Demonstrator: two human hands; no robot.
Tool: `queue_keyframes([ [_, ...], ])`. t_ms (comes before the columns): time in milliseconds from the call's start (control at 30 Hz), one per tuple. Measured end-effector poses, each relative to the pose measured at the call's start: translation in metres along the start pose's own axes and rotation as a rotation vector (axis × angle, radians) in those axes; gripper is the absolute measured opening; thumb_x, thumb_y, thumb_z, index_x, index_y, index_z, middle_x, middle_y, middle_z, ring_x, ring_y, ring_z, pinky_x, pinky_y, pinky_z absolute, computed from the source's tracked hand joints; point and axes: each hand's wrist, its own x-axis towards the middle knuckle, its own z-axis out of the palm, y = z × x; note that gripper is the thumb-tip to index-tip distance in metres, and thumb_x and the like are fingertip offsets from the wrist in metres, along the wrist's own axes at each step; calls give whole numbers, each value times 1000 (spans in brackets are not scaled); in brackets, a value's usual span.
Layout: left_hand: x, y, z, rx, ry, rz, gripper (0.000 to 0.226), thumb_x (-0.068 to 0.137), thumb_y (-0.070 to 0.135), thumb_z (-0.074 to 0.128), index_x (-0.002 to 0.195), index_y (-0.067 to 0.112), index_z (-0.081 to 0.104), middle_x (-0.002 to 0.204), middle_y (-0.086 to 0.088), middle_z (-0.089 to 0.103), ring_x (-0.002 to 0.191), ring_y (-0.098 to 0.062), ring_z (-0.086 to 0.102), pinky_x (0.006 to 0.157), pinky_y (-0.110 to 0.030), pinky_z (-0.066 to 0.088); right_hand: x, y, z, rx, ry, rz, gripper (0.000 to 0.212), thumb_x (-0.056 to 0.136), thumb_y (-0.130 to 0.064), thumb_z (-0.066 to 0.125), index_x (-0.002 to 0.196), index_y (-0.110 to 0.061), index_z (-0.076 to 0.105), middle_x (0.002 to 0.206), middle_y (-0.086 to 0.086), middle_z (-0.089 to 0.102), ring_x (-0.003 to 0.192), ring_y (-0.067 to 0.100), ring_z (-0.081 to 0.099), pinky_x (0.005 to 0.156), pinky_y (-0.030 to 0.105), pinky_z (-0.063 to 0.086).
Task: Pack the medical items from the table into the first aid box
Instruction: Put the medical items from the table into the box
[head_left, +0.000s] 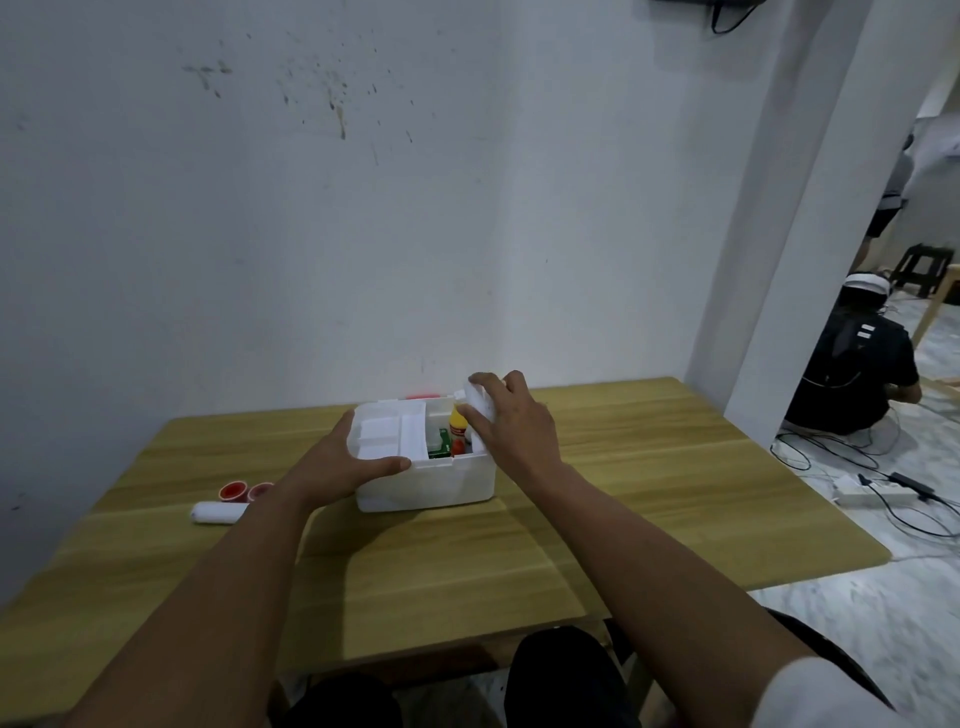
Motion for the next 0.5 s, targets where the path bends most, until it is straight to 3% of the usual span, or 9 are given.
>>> queue_keyframes([
  [167, -2, 2, 1, -10, 9, 1, 96, 70, 48, 90, 148, 39, 35, 132, 11, 49, 118, -19, 49, 85, -40, 57, 6, -2, -5, -56, -46, -39, 47, 89, -58, 65, 120, -25, 51, 111, -2, 55, 76, 21, 59, 67, 34, 53],
  [267, -4, 4, 1, -9, 9, 6, 96, 71, 47, 90, 150, 37, 35, 135, 11, 50, 120, -19, 50, 86, -40, 56, 8, 2, -6, -122, -136, -122, 50, 83, -61, 71, 111, -25, 52, 105, -4, 57, 74, 20, 55, 71, 38, 52],
  [433, -3, 4, 0, -2, 4, -4, 97, 70, 49, 89, 150, 38, 35, 136, 12, 50, 120, -20, 50, 88, -43, 57, 4, 12, -6, -72, -208, -195, 52, 90, -71, 47, 109, -27, 68, 109, -5, 58, 94, 17, 62, 88, 42, 47],
  [500, -3, 4, 0, -12, 0, -6, 98, 69, 51, 90, 150, 38, 35, 135, 13, 50, 120, -19, 50, 88, -42, 57, -1, 18, -4, 23, -175, -177, 49, 91, -69, 46, 110, -29, 68, 109, -7, 59, 96, 14, 62, 89, 45, 49],
])
